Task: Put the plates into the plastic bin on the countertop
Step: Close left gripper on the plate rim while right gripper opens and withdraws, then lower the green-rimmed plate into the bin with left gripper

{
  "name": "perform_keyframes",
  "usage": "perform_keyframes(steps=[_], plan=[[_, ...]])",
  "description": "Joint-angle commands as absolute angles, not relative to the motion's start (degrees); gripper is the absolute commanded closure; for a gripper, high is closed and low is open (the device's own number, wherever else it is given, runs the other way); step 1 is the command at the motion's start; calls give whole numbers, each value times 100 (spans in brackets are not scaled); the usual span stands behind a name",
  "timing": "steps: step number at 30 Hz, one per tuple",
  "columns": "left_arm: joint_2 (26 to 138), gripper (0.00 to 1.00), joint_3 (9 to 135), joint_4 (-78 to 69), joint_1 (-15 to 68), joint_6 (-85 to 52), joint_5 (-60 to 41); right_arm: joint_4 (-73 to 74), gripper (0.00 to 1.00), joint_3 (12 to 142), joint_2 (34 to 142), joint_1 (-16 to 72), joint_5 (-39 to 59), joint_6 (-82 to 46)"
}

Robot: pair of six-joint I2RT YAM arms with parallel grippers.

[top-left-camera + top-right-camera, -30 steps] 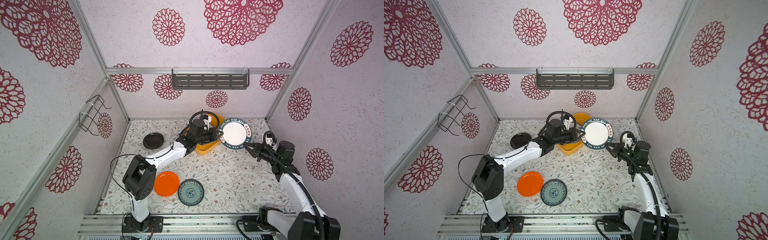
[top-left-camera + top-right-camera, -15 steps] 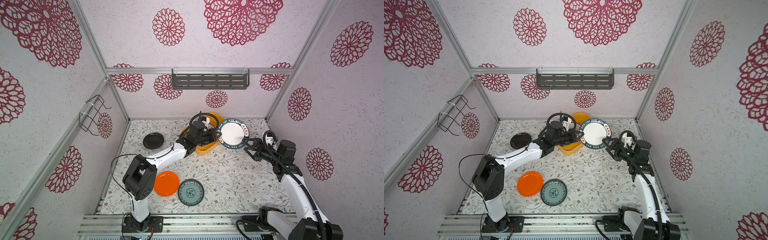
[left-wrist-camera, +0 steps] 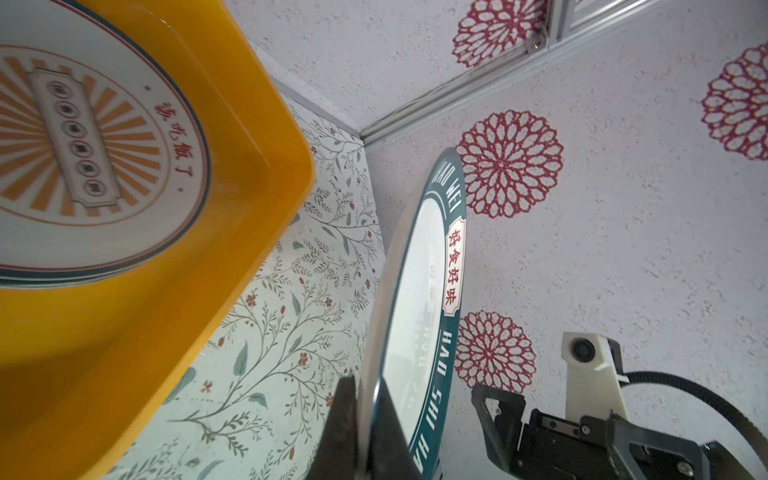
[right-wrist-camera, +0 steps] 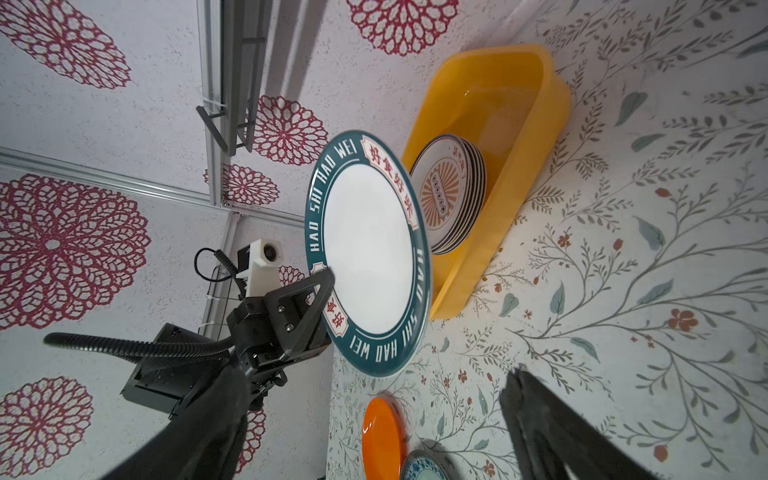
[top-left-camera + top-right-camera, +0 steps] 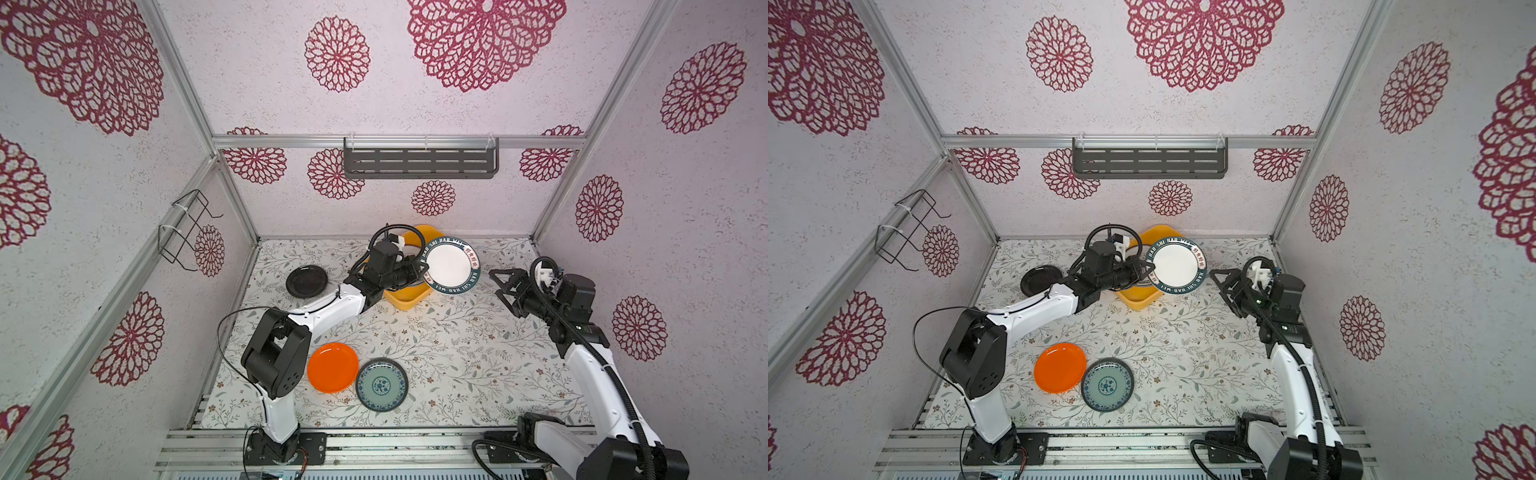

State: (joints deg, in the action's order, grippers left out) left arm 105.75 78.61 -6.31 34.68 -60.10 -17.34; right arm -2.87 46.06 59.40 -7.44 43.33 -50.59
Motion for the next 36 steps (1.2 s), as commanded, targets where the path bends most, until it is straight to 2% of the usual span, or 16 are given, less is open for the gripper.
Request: perform_keyframes(steps=[1,8,13,23,36], plan=[[10321,100,7839,-650,3190,-6167,-1645,-79,1,4893,6086,-712,4034,-4970],[10577,100,7967,-99,2596,-6309,-1648,316,2,5159,6668,-538,3610,-5172],[11104,100,8602,627,2318,-6161,-1722,472,2,5531,7130,-387,3455,-5202],[12296,100,9728,1225,2092,-6137,-2065,733,3,6251,8120,-115,3228,-5296],[13223,100,10950,1964,1952,-6081,-2381,815,5,6826,8852,-70,3239,-5351]])
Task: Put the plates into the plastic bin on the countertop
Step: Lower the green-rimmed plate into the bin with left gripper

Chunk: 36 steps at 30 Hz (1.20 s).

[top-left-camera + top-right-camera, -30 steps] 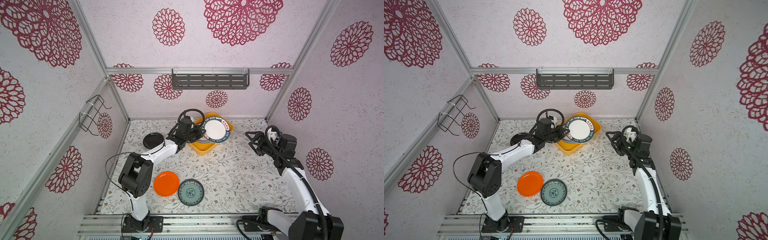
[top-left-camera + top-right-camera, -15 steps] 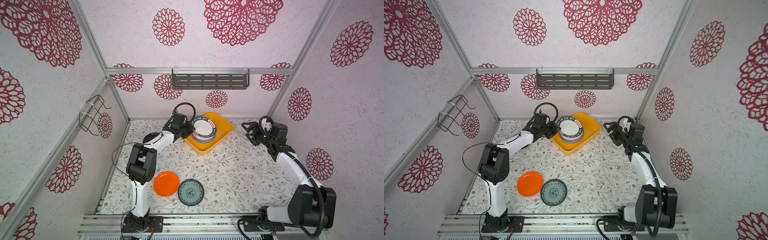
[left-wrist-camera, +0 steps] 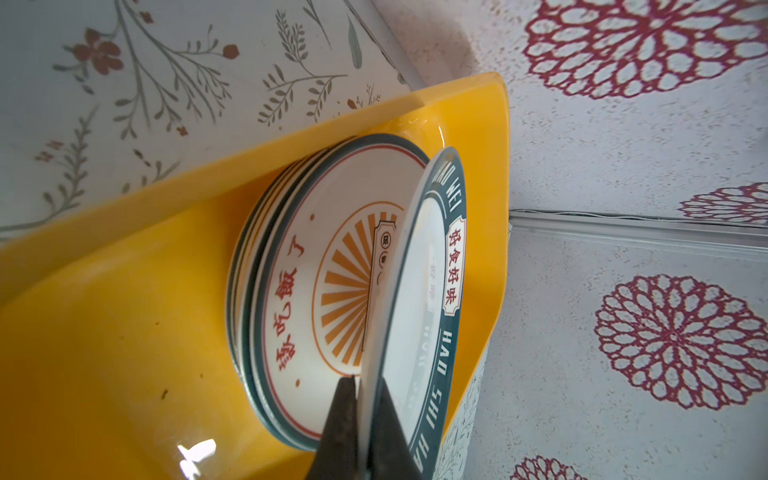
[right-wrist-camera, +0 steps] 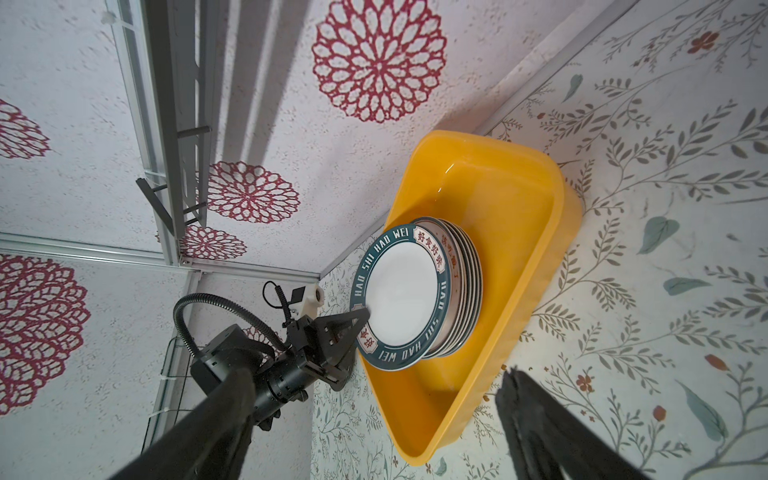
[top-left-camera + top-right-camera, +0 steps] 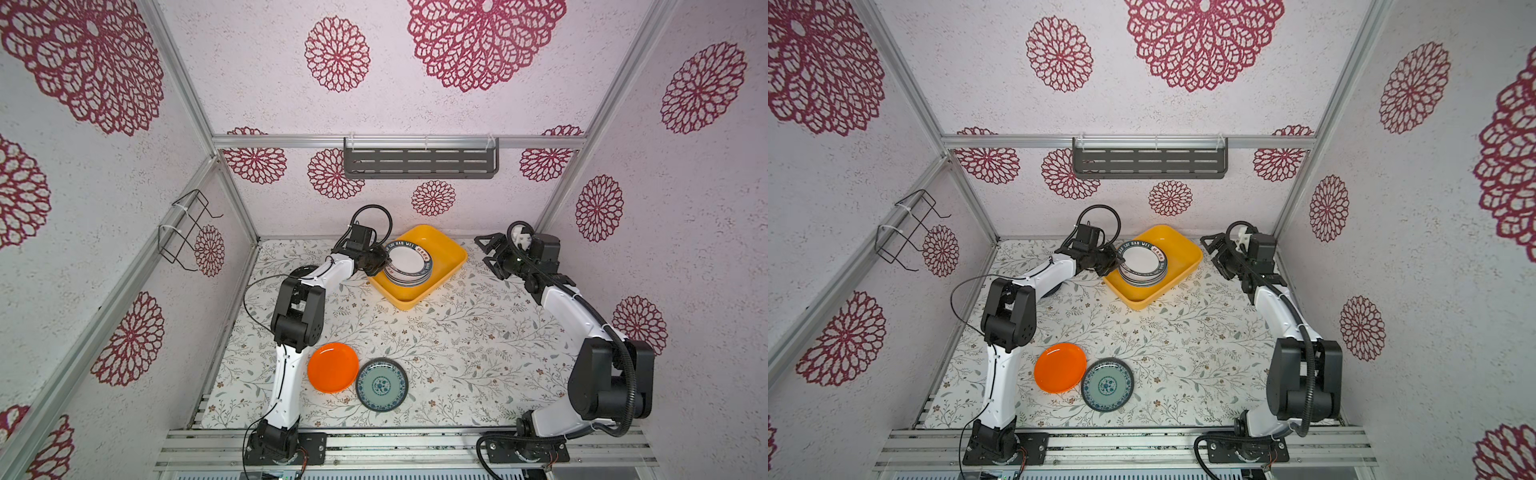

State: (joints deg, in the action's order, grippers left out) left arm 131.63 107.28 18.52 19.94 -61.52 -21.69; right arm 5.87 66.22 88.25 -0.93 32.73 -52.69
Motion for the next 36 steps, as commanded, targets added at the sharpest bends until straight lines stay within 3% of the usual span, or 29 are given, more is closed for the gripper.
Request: perform_keyframes(steps=[1,16,26,32,36], plan=[[13236,100,10944,1974,1952,-6097,-2397,809,5,6837,8880,-70,3243,-5353],[13605,92,11318,2158,1937,-6172,-2561,825,6,6811,8957,-64,3265,-5336],[13734,71,11529,2131,1939,-6323,-2522,809,10,6798,8965,-68,3305,-5320],[13729,53,11729,2678,1944,-6157,-2215,843,11,6820,9002,-77,3322,-5321],[13729,47,11887,3079,1975,-6025,-1949,844,11,6817,9017,-72,3346,-5319]])
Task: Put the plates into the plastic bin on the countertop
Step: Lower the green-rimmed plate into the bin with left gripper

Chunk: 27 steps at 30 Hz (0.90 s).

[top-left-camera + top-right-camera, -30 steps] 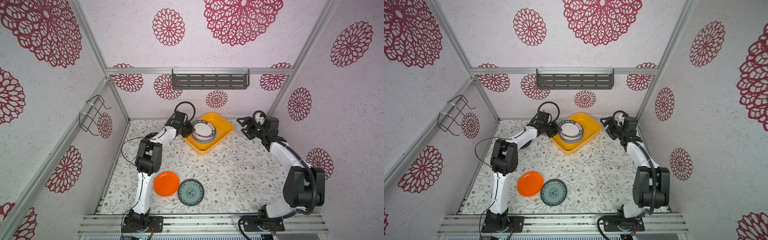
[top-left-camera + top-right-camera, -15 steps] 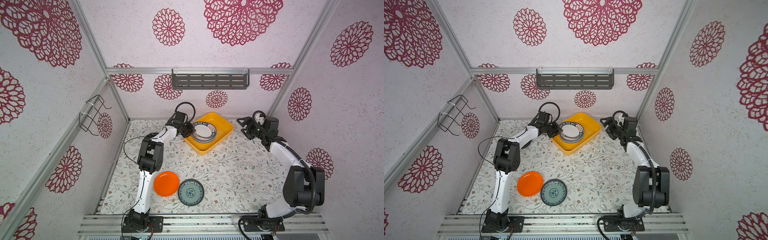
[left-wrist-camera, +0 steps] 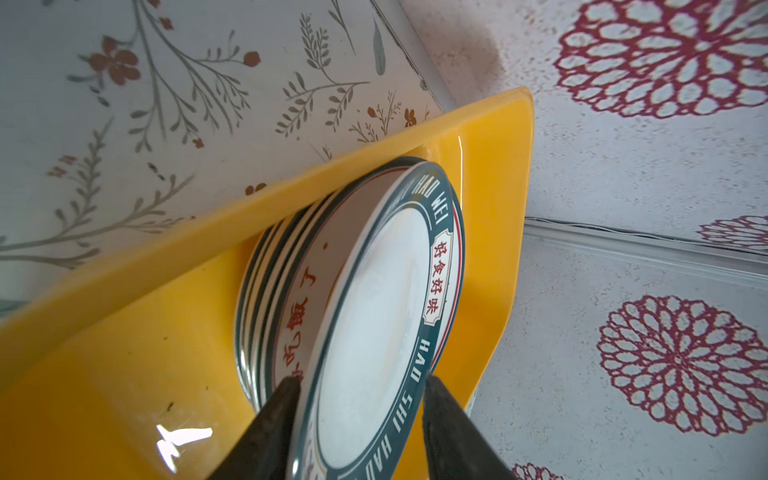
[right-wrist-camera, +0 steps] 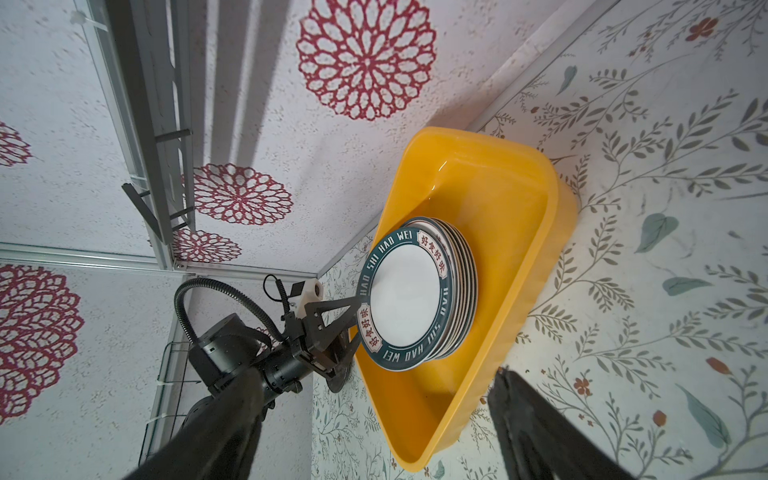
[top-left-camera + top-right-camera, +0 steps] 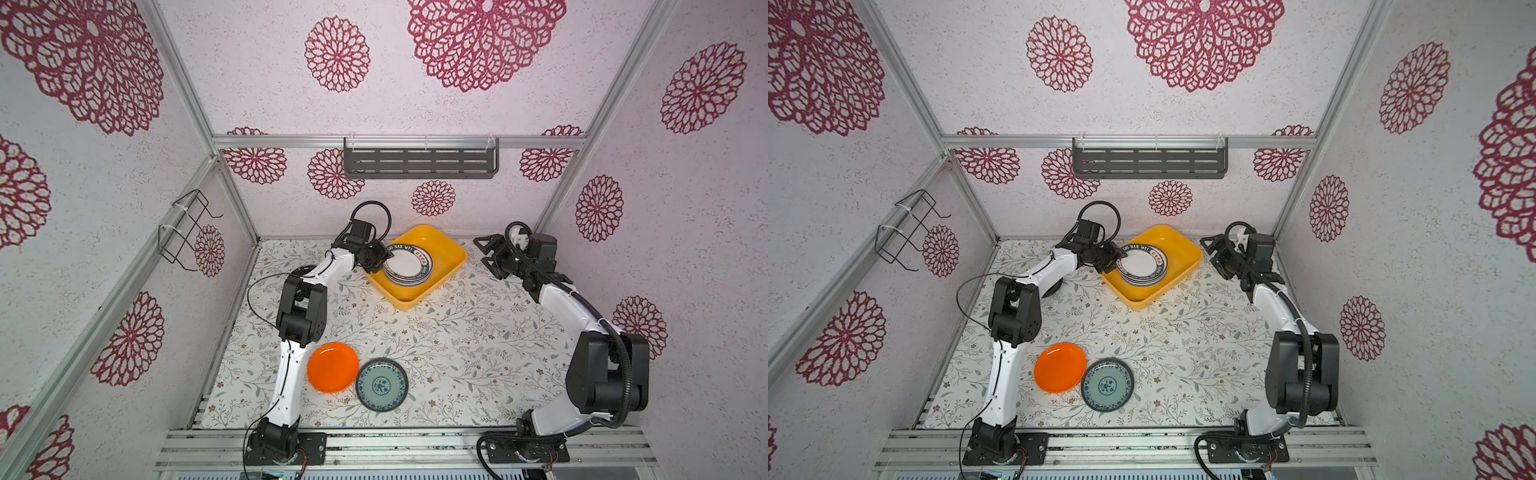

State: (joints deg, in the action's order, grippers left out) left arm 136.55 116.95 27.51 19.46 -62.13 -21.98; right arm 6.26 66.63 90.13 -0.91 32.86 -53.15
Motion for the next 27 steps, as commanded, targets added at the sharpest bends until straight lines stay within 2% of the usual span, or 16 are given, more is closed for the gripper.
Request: perform_keyframes(steps=[1,3,11,27], plan=[[13724,45,11923,3149,1982,-6004,-1889,844,11,6820,9024,-69,3348,-5326],[13744,42,12002,3296,1992,-5962,-1797,837,11,6820,9034,-71,3349,-5324],[13949,41,12552,3811,2080,-5758,-1550,823,12,6829,9048,-73,3386,-5307],[14148,38,12805,3601,2094,-5807,-1699,559,13,6961,9089,-70,3371,-5057]])
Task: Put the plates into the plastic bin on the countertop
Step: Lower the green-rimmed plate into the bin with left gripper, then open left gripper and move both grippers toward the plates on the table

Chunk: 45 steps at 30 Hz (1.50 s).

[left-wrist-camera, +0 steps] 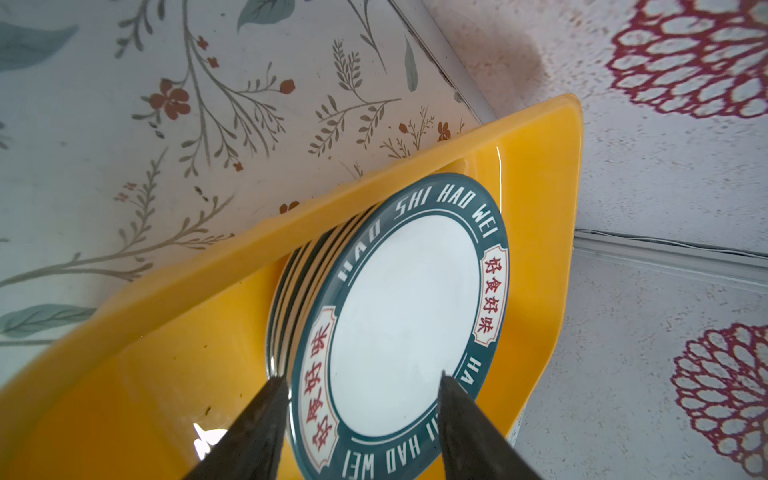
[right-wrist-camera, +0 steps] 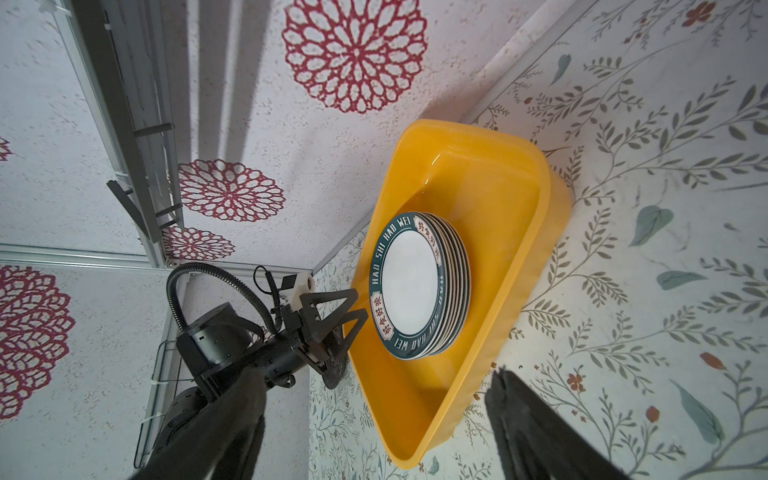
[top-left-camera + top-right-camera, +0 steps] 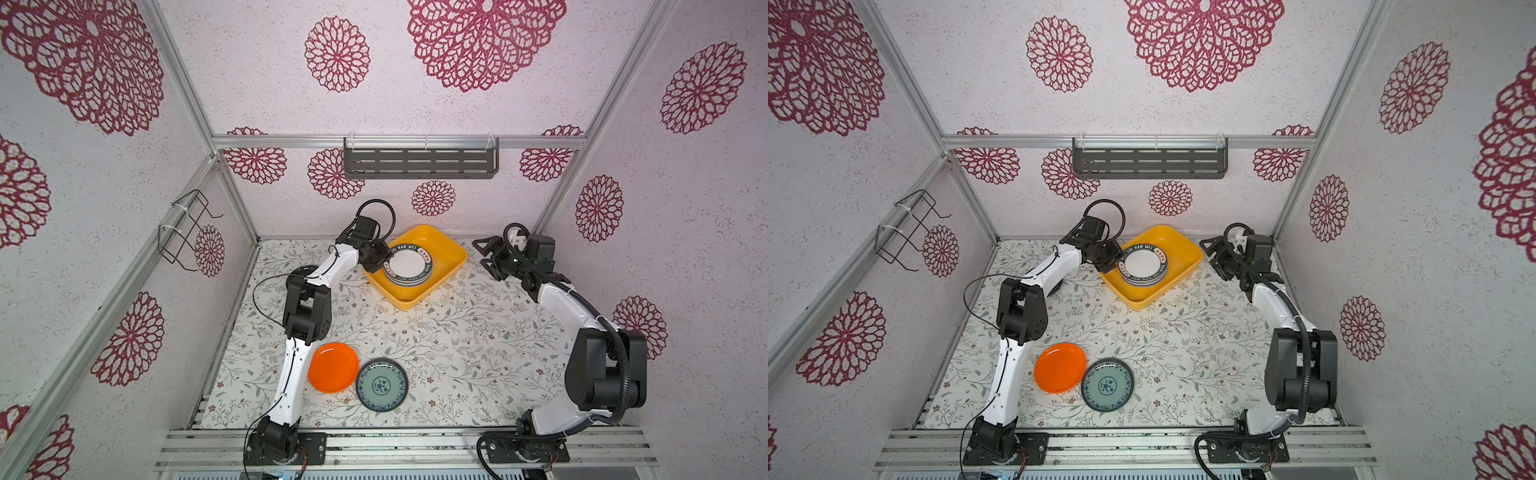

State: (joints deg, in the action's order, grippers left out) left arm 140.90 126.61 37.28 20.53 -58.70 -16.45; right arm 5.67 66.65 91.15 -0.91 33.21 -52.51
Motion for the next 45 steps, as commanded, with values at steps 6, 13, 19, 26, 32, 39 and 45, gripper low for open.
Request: perform_keyframes(steps=[6,13,19,26,32,39,45], plan=[[13772,30,12465,3253,2123,-5679,-1579,560,11,6914,9071,-62,3424,-4929],[12535,14,11094,2490,2161,-5468,-1310,741,4,6651,8937,99,3685,-4626],[11036,3,9037,903,2140,-6072,-1260,672,1,6275,8640,356,3783,-4427],[9448,3,7254,943,2470,-6301,-428,746,1,5457,8094,854,3940,-4456],[8257,3,6067,1262,2913,-6842,300,367,1,4848,7653,1373,4006,-4380],[7078,3,5203,1712,3094,-6944,624,-369,3,4541,7255,2002,3660,-3941],[6558,3,4843,2126,2744,-6731,366,-628,5,4219,7180,2697,3254,-3629]])
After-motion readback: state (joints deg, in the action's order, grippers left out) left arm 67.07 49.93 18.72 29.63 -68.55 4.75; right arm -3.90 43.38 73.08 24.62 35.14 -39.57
